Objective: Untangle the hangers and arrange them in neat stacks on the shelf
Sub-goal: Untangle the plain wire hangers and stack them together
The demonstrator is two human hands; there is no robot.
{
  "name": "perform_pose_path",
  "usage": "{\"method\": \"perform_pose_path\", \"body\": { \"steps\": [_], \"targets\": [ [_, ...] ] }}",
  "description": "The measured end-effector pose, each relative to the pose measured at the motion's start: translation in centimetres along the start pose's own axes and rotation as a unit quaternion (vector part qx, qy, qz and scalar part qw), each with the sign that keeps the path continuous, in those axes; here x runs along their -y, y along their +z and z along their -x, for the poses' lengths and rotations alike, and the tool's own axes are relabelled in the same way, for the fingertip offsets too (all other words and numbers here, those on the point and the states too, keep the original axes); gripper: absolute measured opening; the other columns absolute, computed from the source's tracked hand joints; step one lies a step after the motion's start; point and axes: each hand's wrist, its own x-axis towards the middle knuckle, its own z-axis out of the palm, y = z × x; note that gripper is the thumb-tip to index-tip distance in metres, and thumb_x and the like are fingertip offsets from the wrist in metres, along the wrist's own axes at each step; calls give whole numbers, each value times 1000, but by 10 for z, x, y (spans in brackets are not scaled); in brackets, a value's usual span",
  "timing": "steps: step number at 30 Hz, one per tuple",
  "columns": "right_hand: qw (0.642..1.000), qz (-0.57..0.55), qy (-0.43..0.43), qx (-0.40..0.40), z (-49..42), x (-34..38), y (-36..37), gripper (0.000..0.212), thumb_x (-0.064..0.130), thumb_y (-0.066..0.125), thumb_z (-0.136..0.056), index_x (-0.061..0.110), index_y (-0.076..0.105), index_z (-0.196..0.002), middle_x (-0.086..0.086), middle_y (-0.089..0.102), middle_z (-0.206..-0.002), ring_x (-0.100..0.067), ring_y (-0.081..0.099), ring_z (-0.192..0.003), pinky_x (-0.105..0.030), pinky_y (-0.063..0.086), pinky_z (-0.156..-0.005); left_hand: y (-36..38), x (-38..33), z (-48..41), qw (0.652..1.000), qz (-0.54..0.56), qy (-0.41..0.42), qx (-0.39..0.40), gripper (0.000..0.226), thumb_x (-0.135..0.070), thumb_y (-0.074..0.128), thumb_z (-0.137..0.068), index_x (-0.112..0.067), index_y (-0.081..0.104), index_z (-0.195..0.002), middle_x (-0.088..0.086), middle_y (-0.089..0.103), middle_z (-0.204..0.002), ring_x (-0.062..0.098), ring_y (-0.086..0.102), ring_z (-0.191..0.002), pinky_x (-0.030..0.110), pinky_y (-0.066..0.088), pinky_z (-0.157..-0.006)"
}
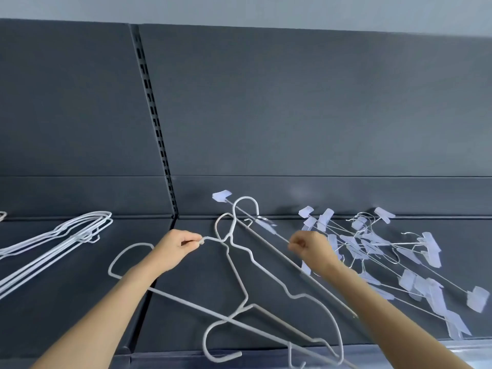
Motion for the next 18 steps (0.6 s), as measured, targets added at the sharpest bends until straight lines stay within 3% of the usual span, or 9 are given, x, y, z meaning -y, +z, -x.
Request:
{"method": "perform_pose_path", "body": {
  "steps": [4,7,8,10,13,18],
  "targets": [
    [987,124,17,-98,6,-35,-30,17,13,53,-83,16,60,-68,-6,60,-71,-25,51,-68,-33,42,-59,18,-15,-10,999,-31,15,9,17,-12,54,-90,-14,70,-96,-8,65,-89,13,59,-89,22,42,-78],
    [973,189,48,-122,17,-62,-41,16,10,54,-79,11,64,-66,-5,53,-71,-26,49,-72,-29,33,-57,38,-19,-19,995,-87,37,20,17,-12,51,-91,-23,59,-81,-10,56,-85,17,55,-91,23,41,-76],
    [968,213,56,-123,21,-68,-42,15,10,55,-78,11,64,-66,-8,56,-72,-29,51,-75,-29,34,-60,44,-19,-22,992,-114,47,24,18,-12,49,-91,-25,55,-80,-11,54,-86,17,54,-95,26,40,-81],
    [960,241,52,-132,27,-73,-39,13,17,59,-80,15,70,-84,-8,64,-90,-30,54,-93,-32,38,-74,54,-21,-23,987,-150,60,22,19,-13,46,-92,-26,51,-79,-12,52,-91,15,49,-99,29,36,-88],
    [975,200,-1,-98,39,-62,-28,18,19,58,-84,15,70,-97,-6,64,-103,-26,55,-101,-33,44,-81,61,-22,-23,989,-139,48,14,26,-13,45,-92,-30,48,-72,-9,55,-89,17,50,-97,31,38,-87],
    [992,112,-58,0,51,-40,-7,12,20,58,-83,17,70,-83,7,55,-77,-13,53,-76,-25,44,-71,36,-15,-20,999,-51,16,-7,27,-13,51,-90,-32,55,-71,-3,65,-83,21,59,-88,32,43,-79]
  ]
}}
